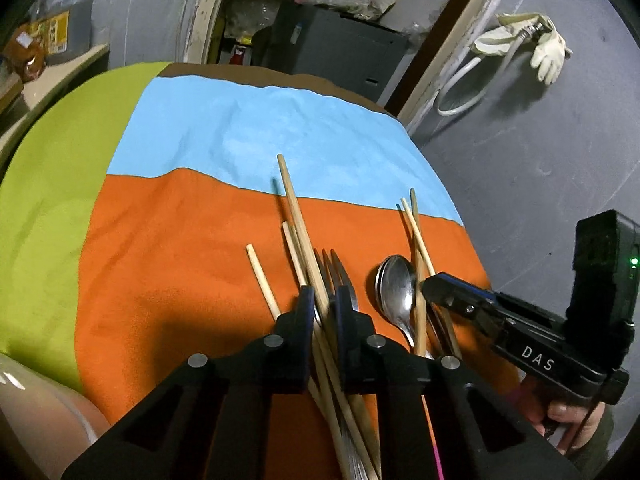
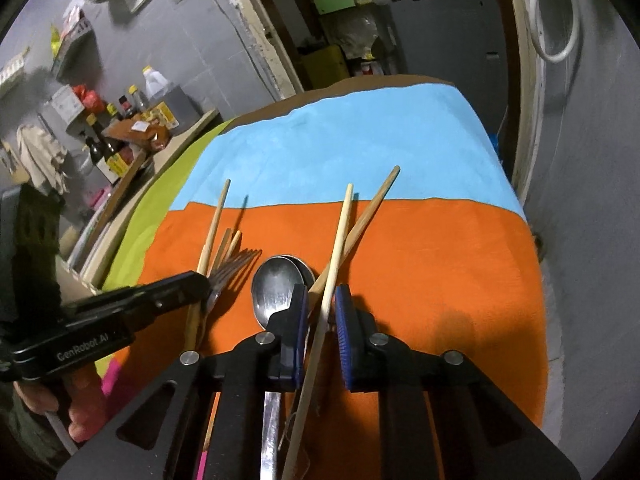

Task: Organize utensils
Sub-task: 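Close the left tool on a wooden chopstick while the right tool grasps another chopstick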

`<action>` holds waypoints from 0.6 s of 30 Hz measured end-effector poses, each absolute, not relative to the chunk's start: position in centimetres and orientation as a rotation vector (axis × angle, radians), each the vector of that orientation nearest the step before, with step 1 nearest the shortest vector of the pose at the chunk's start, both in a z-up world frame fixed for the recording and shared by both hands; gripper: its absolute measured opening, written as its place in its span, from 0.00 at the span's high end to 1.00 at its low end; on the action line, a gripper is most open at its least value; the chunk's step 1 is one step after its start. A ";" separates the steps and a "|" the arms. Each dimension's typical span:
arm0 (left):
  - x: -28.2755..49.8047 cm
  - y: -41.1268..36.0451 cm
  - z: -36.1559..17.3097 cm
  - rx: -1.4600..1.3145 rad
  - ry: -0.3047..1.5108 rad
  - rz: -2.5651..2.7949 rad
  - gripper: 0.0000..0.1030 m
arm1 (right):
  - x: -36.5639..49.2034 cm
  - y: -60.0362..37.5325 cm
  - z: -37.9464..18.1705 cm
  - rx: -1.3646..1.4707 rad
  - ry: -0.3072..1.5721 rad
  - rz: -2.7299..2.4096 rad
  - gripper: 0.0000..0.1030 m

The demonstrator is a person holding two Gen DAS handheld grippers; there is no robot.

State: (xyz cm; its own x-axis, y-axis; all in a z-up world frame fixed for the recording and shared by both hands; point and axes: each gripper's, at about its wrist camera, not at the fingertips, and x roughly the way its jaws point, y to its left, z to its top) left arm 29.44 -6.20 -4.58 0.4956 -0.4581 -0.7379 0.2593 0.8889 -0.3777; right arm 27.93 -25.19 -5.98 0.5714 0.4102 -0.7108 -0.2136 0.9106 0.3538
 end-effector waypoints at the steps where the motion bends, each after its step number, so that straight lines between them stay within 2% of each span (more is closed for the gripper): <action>1: 29.6 -6.0 -4.6 -0.240 0.964 -0.441 0.93 | 28.2 -25.4 -6.1 0.264 0.900 0.376 0.88; 5: 29.7 -5.8 -4.3 -0.274 0.972 -0.448 0.94 | 28.4 -26.0 -6.2 0.311 0.909 0.390 0.95; 12: 28.3 -5.4 -3.5 -0.297 0.924 -0.460 0.94 | 27.3 -25.7 -6.0 0.309 0.876 0.411 0.96; 18: 25.6 -5.1 -1.8 -0.281 0.793 -0.476 0.94 | 25.7 -25.8 -4.8 0.306 0.807 0.420 0.96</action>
State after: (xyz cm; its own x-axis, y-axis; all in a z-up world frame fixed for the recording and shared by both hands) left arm 25.61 -5.09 -1.78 0.6041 -0.5084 -0.6137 0.3026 0.8588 -0.4135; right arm 25.74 -25.81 -4.82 0.6167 0.4730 -0.6293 -0.2446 0.8749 0.4179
